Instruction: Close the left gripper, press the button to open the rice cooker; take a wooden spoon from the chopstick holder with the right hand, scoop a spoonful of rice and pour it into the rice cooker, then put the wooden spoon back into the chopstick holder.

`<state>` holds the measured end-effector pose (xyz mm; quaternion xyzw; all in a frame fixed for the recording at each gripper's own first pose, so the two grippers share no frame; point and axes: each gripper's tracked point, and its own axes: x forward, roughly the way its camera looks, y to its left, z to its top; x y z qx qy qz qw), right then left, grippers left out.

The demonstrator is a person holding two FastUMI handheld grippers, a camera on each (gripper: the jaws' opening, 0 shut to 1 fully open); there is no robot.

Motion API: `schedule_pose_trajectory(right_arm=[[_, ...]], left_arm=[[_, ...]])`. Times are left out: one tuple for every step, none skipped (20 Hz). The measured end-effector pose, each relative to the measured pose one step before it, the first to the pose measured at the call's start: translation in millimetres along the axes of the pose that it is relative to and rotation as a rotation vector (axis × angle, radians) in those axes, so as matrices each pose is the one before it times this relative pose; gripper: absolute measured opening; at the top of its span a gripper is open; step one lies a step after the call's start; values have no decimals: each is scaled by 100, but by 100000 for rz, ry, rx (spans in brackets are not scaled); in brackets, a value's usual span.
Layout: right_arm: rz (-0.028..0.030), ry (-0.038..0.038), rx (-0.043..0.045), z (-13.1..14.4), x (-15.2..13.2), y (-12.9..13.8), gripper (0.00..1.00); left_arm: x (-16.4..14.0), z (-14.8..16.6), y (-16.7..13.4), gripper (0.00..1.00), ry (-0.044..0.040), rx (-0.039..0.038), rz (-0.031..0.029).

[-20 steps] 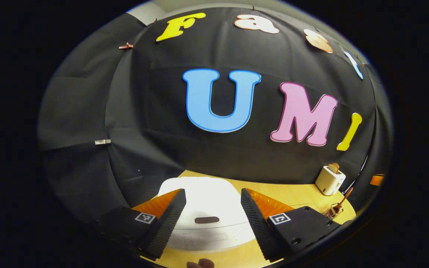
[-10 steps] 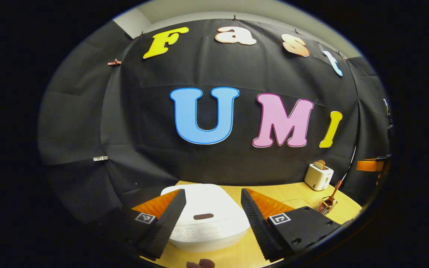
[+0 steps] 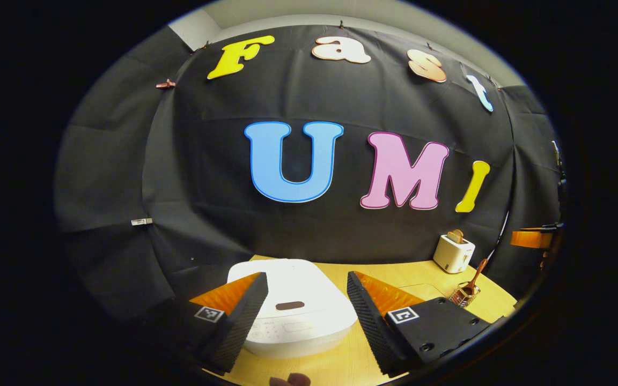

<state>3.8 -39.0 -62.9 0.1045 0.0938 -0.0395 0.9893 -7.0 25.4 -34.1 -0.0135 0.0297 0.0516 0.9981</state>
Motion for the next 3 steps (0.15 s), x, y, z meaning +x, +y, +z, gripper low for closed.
schedule_pose_trajectory(right_arm=[[32, -65, 106, -44, 11, 74, 97], [-135, 20, -54, -33, -140, 32, 97], [-177, -56, 241, -44, -50, 49, 97]], left_arm=[[-76, -12, -31, 95, 242, 334, -269], [-65, 74, 39, 95, 46, 490, -82], [-48, 81, -55, 95, -22, 430, -275]])
